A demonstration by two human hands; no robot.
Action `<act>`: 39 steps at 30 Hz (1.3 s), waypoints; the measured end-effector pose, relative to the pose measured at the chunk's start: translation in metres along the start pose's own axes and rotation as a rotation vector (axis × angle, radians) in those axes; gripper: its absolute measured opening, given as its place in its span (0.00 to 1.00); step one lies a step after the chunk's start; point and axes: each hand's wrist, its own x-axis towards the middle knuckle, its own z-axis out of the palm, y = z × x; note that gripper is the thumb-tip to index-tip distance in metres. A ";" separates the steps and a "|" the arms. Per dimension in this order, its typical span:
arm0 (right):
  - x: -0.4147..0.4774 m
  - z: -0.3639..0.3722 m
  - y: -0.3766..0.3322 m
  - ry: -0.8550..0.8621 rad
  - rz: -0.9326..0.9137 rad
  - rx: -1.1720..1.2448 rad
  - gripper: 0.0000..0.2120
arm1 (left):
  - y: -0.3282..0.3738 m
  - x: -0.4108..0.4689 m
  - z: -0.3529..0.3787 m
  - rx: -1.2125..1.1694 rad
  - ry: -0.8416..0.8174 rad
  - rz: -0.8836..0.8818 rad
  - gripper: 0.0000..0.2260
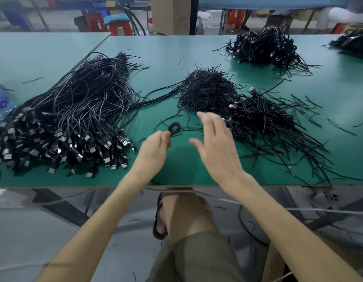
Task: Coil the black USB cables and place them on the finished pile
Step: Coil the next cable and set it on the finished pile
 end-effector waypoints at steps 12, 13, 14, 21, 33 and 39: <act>0.055 0.056 0.028 -0.123 0.368 -0.089 0.15 | -0.008 0.027 0.046 -0.500 0.226 -0.154 0.17; 0.060 0.061 0.027 -0.147 0.386 -0.127 0.17 | -0.010 0.027 0.046 -0.526 0.231 -0.153 0.17; 0.064 0.066 0.025 -0.176 0.404 -0.150 0.19 | -0.012 0.026 0.044 -0.542 0.242 -0.151 0.17; 0.084 0.080 0.019 -0.323 0.458 -0.202 0.15 | -0.016 0.028 0.040 -0.539 0.256 -0.133 0.17; 0.048 0.046 0.013 -0.078 0.711 0.563 0.07 | -0.016 0.026 0.037 -0.506 0.269 -0.150 0.17; 0.004 0.021 -0.014 0.028 0.746 1.103 0.05 | -0.018 0.029 0.039 -0.458 0.275 -0.161 0.17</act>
